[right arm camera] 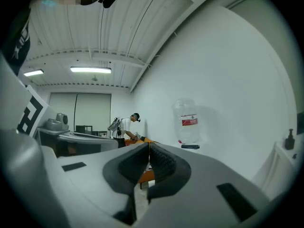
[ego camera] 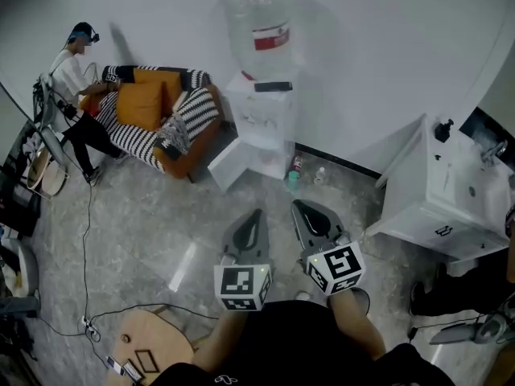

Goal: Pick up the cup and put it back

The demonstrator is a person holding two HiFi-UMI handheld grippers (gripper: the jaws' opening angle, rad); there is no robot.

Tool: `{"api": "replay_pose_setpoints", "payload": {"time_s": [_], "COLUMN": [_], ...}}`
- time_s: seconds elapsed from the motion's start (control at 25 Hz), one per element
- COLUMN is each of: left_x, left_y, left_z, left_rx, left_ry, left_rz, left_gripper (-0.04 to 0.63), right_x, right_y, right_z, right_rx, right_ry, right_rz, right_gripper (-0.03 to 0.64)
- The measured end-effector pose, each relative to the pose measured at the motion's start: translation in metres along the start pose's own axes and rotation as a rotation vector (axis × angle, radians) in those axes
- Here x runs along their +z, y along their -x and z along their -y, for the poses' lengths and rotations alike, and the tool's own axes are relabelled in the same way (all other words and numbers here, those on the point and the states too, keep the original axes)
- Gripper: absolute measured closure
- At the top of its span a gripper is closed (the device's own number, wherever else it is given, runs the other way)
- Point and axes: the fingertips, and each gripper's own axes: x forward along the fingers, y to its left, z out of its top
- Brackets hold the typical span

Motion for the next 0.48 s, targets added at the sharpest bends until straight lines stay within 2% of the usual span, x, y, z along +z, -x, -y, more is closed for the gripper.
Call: {"api": "replay_pose_setpoints", "payload": {"time_s": [0.2,0.32,0.4,0.48], "left_x": [-0.007,-0.015,-0.015,-0.01], "left_y": [-0.005,-0.004,-0.007,-0.012], "left_z": [0.01,-0.002,-0.011,-0.012], "left_rx": [0.03,0.106,0.167,0.196], "left_ry": [0.014,0.029,-0.015,-0.046], "left_rz": [-0.015,-0.029,-0.034,-0.025], "left_gripper": [0.583,0.583,0.583,0.583], "right_x": [0.0,-0.003,-0.005,-0.007], "right_y": [0.008,0.012,0.014,0.018], "right_z": [0.034,0.057,0.075,0.096], "right_rx": [-0.044,-0.062,-0.07,-0.089], "right_ry": [-0.045,-0.063,-0.074,-0.095], "right_rz": [0.027,0.03,0.029,0.034], "right_gripper": [0.606,0.606,0.606,0.606]}}
